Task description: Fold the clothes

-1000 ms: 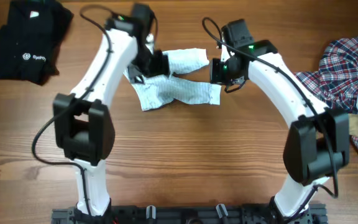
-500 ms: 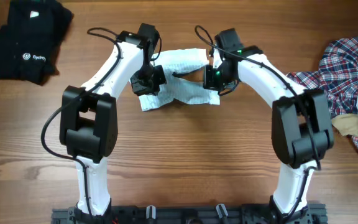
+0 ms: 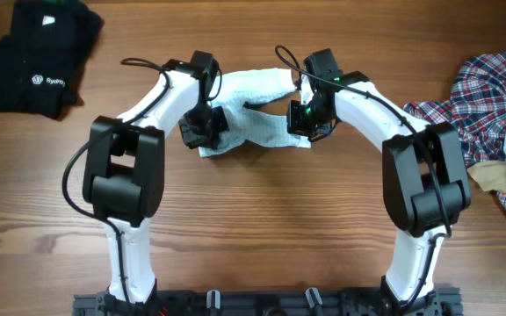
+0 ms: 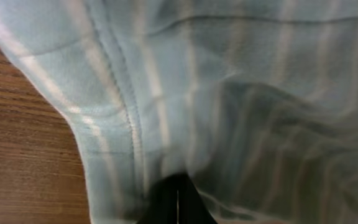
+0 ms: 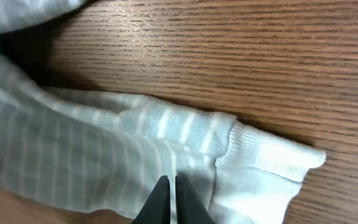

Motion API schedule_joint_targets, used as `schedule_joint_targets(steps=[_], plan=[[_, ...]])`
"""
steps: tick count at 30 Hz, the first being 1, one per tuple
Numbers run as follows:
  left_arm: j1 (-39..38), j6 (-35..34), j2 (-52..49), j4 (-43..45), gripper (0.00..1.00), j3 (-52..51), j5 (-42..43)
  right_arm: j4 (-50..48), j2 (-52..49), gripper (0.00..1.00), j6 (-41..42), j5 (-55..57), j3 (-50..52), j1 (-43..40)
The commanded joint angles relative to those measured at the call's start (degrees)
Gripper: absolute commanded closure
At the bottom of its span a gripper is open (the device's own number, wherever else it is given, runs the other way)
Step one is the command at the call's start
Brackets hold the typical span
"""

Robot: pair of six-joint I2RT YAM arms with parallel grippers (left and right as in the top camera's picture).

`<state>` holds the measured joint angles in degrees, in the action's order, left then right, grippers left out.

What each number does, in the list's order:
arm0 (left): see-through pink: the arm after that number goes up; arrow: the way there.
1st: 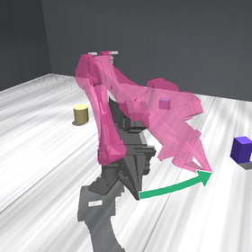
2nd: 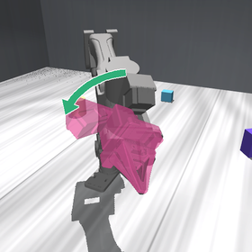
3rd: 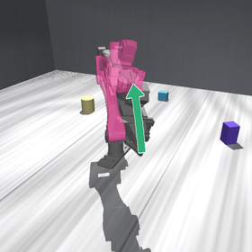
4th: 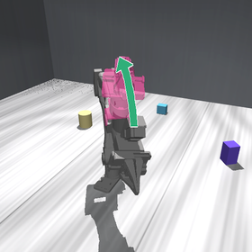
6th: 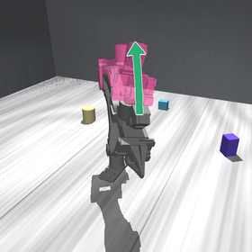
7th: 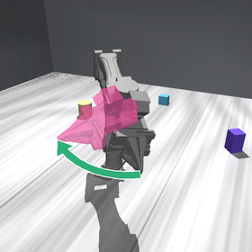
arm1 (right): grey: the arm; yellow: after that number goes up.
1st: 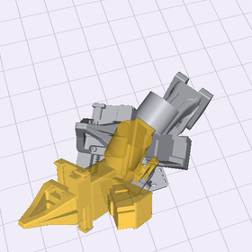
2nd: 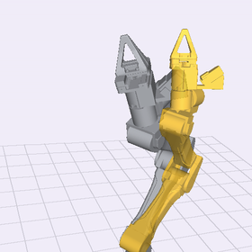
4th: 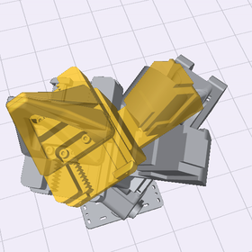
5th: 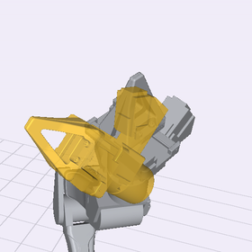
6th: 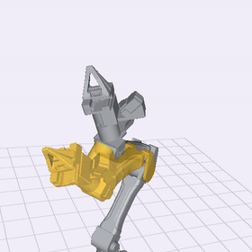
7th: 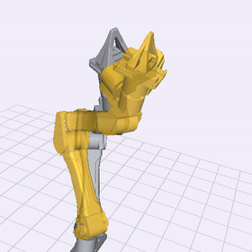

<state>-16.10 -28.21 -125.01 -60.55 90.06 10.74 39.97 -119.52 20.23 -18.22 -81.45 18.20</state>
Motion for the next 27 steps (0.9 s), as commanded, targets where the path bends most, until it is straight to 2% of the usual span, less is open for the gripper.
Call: schedule_joint_targets(steps=[1, 7, 14, 18, 27], plan=[[0.85, -0.76, -0.59, 0.87, 0.96, -3.21, -1.68, -0.37, -1.44, 0.96, -0.48, 1.57, 0.52, -0.04], [0.85, -0.74, -0.59, 1.62, 0.96, -5.51, -1.66, -0.59, -4.17, 0.96, -0.52, 2.14, 0.52, -0.04], [0.85, 0.20, -0.59, -3.58, 0.96, -6.62, -1.68, -0.74, -5.14, 0.96, -0.11, 7.30, 0.52, -0.72], [0.85, 0.94, -0.59, -7.28, 0.96, -6.62, -3.85, -0.46, -5.14, 0.96, -0.22, 7.28, 0.52, -3.69], [2.32, 1.84, -0.59, -7.65, 0.96, -6.62, -7.21, 2.71, -5.14, 0.96, -3.74, 7.93, 0.52, -8.79]])
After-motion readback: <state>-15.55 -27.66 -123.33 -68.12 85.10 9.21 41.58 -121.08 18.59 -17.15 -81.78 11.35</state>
